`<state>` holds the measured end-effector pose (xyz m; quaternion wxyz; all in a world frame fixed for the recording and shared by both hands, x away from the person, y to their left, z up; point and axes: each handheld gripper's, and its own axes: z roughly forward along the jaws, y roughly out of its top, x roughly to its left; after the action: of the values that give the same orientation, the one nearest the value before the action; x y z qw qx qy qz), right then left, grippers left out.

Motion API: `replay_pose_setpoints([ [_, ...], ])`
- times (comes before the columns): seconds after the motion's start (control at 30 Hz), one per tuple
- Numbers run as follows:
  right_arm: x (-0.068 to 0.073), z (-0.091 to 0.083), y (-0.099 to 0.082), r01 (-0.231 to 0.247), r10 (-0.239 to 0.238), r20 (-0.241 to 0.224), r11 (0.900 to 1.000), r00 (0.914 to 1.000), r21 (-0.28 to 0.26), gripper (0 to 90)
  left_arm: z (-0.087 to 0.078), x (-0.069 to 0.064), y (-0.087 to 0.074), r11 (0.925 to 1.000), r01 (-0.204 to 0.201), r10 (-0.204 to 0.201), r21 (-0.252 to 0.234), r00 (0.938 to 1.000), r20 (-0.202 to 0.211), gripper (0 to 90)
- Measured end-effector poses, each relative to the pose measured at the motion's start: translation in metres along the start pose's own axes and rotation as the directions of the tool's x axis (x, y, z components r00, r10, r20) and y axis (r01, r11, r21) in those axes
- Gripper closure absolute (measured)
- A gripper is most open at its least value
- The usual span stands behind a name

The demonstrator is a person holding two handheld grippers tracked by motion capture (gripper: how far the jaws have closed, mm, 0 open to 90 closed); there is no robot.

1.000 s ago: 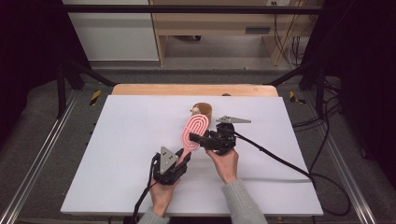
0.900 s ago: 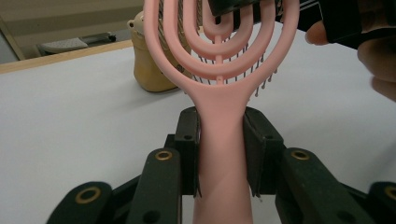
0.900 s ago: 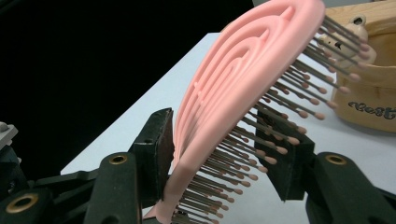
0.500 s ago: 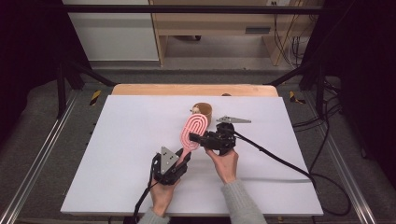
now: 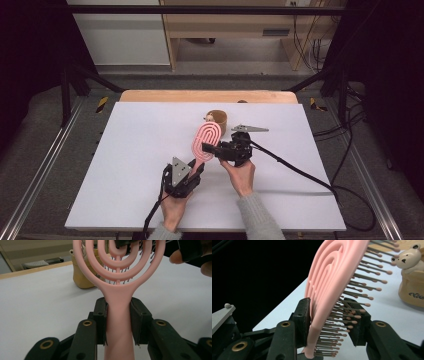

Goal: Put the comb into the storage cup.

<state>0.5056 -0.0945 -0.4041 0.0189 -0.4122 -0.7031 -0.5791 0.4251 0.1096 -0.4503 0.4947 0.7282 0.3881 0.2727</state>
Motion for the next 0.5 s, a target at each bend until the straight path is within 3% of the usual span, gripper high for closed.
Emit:
replay_pose_setpoints([
  [0.5, 0.001, -0.0014, -0.0002, 0.007, -0.007, -0.04, 1.0, 0.9992, 0.005, 62.7, 0.0009, 0.0014, -0.0001, 0.9999, 0.011, -0.011, -0.001, 0.9998, 0.017, 68.9],
])
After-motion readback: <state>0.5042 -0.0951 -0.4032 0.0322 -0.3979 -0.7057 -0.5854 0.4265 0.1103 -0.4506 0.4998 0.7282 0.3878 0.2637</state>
